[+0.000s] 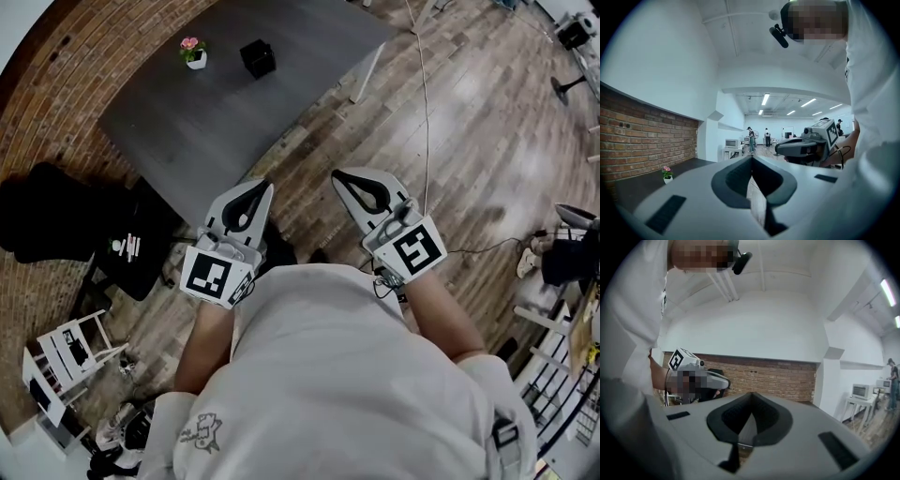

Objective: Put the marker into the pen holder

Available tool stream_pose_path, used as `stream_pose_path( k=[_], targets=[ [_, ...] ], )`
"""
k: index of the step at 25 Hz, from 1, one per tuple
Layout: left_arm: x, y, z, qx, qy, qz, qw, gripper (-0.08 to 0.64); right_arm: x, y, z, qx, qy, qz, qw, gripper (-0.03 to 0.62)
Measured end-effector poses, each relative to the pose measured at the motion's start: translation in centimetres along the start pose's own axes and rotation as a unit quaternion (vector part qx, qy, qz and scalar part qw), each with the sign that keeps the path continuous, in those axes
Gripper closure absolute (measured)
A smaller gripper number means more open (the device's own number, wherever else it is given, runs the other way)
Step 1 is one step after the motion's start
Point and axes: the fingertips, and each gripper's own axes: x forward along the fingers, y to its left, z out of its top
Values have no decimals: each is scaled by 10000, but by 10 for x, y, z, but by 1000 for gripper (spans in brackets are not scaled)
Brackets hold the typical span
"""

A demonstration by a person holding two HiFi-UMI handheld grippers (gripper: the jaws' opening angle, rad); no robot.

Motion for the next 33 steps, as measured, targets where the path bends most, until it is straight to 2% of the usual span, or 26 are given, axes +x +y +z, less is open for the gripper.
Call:
stream_pose_path(
  k=[15, 21, 25, 33],
  targets=[
    [-6, -50, -1, -108, -145, -92, 9998, 549, -47, 26, 0, -136, -89, -4, 9999, 588],
    [2, -60, -5, -82, -60, -296, 9995, 549, -58, 23, 4, -141, -139, -169, 9997, 588],
    [7, -63, -1, 10, -45, -314, 9995, 549, -64, 19, 3, -75, -193, -238, 9995, 588],
    [13, -69, -2, -41, -45, -408, 9992, 549, -76, 12, 2, -15, -145, -412, 9990, 588]
  ],
)
